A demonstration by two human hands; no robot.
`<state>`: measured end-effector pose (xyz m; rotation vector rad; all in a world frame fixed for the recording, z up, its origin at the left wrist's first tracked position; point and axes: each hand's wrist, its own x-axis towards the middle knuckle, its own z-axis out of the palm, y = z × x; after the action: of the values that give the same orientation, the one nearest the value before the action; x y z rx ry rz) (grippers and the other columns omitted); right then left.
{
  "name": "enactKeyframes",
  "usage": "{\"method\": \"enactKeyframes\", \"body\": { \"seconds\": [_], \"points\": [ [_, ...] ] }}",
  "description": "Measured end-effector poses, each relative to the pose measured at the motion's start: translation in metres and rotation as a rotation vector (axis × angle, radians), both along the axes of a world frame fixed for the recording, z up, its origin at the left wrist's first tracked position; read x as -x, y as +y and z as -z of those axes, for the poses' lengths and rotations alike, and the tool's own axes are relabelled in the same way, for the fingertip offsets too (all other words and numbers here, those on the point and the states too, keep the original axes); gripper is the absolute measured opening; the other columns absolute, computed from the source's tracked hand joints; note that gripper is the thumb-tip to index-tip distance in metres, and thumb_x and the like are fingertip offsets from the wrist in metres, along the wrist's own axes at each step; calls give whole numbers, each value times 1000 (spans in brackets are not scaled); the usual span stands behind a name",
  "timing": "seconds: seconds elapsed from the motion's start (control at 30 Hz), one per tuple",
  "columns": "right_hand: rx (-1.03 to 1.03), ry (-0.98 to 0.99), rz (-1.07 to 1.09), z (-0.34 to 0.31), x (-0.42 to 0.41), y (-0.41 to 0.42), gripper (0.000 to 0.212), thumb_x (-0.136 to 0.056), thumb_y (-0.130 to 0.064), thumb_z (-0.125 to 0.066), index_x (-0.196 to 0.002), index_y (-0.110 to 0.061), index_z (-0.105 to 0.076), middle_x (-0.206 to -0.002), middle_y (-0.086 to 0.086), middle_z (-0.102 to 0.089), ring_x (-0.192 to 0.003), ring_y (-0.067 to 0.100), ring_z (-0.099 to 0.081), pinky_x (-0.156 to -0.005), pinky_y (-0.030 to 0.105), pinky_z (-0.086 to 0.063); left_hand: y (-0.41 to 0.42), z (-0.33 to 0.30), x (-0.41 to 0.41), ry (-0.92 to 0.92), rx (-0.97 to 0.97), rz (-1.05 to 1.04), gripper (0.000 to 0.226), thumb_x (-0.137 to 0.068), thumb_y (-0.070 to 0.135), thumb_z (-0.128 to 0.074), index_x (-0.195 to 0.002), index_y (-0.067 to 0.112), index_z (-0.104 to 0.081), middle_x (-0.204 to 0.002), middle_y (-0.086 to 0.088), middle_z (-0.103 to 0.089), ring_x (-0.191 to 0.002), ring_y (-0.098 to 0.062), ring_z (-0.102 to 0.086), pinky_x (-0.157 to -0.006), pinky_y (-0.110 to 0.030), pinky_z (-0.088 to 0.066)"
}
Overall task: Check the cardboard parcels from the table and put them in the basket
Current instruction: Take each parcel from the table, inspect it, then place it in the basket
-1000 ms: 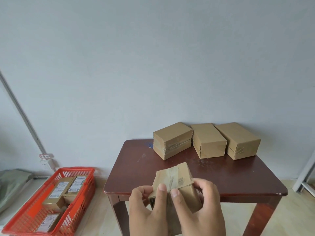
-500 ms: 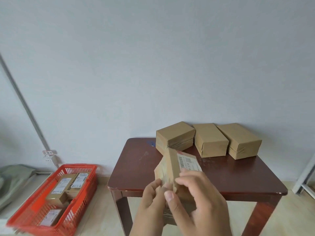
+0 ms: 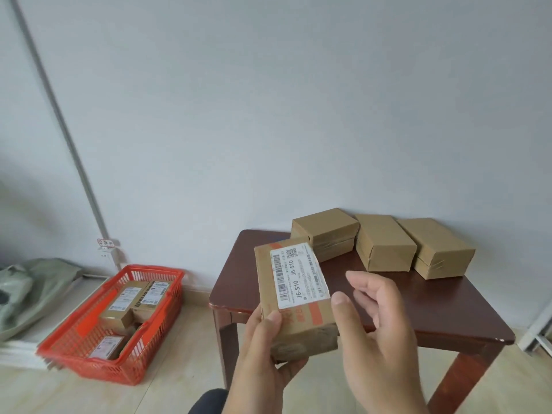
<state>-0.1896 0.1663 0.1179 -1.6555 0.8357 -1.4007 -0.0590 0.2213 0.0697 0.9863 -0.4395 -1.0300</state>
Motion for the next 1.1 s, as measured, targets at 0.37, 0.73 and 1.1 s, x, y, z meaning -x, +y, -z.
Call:
{"method": "enactKeyframes", "body": {
  "seconds": [0.37, 0.73, 1.1],
  "points": [
    [-423, 113, -470, 49, -130, -47, 50, -82, -60, -71, -130, -47, -65, -122, -21, -75, -117, 2, -70, -107, 42, -50, -28, 23, -89, -252, -61, -416, 72, -76, 61, -63, -142, 34, -64, -142, 4, -68, -137, -17, -59, -118, -48, -38],
    [-703, 161, -574, 73, -279, -123, 34, -96, -50, -68, -129, -53, -60, -113, -35, -72, -108, -12, -66, -91, 17, -50, -103, 25, -223, -504, -373, -762, 30, -99, 42, -58, -126, 42, -72, -123, 24, -73, -123, 4, -63, -96, -12, -47],
    [-1011, 428, -608, -84, -303, -130, 27, -103, -27, -64, -122, -46, -65, -89, -37, -72, -83, -22, -63, -66, 0, -42, -87, -141, -253, -377, -698, -538, 41, -106, 8, -55, -122, 44, -65, -108, 39, -71, -101, 22, -63, -76, 1, -44]
  ]
}}
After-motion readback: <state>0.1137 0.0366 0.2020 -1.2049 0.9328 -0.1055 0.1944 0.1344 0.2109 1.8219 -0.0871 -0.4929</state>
